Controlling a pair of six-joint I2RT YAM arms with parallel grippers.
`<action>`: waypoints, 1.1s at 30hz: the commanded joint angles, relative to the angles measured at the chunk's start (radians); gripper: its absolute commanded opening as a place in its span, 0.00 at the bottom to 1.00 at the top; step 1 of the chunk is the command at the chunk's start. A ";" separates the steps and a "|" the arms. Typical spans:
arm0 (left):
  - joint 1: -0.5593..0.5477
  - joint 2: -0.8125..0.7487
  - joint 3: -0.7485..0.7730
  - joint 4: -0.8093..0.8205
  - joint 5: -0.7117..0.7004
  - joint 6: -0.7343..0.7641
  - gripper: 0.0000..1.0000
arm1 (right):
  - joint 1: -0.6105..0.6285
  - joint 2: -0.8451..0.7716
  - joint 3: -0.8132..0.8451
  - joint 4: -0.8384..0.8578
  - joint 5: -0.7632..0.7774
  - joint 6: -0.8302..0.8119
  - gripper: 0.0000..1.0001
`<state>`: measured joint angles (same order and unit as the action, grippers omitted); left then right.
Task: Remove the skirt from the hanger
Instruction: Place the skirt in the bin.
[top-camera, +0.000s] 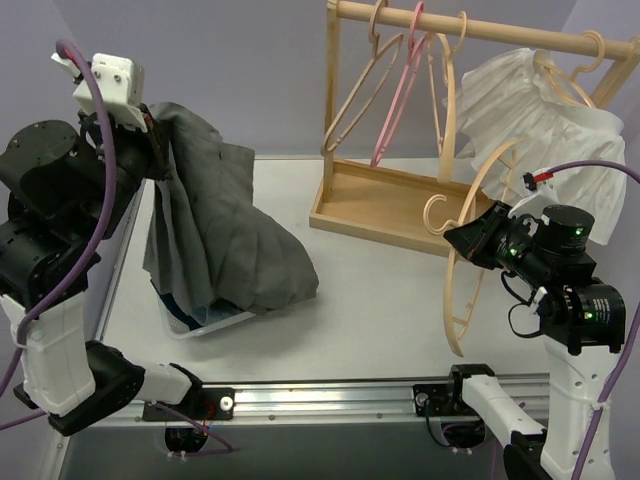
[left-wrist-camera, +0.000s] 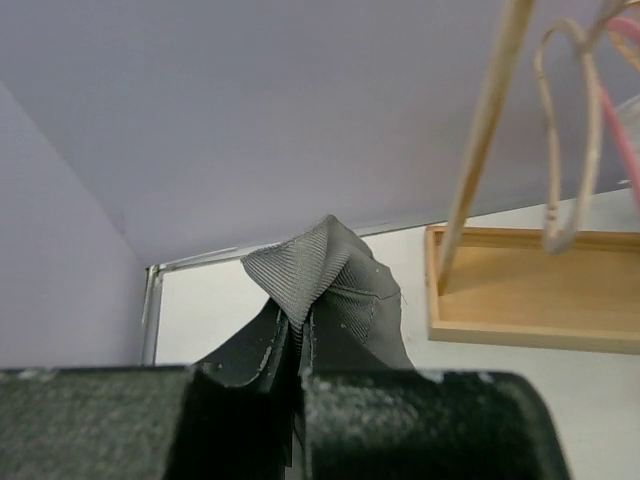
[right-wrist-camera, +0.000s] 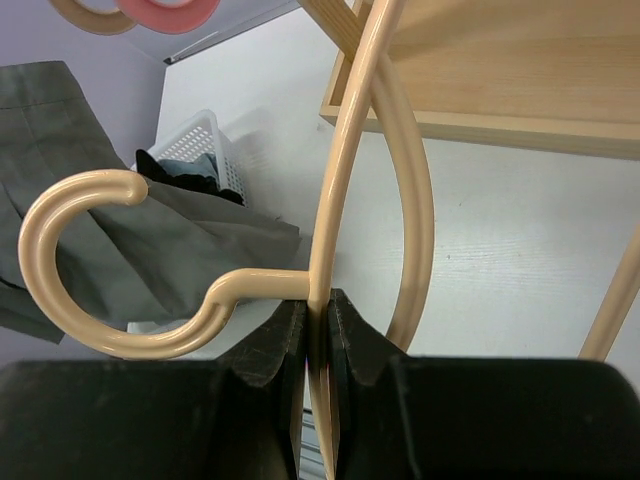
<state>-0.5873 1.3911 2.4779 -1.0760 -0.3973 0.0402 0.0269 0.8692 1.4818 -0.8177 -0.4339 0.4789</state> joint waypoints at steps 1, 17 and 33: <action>0.156 0.075 0.058 -0.039 0.102 0.000 0.02 | 0.001 0.002 0.014 0.055 -0.023 -0.028 0.00; 0.403 -0.055 0.127 0.229 -0.055 0.147 0.02 | 0.002 0.042 -0.032 0.077 -0.075 -0.030 0.00; 0.400 -0.057 -0.071 0.185 0.276 0.048 0.02 | 0.011 0.005 -0.067 0.074 -0.071 -0.031 0.00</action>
<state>-0.1902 1.2930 2.4569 -0.9009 -0.3443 0.1703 0.0338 0.8909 1.4200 -0.7891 -0.4976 0.4622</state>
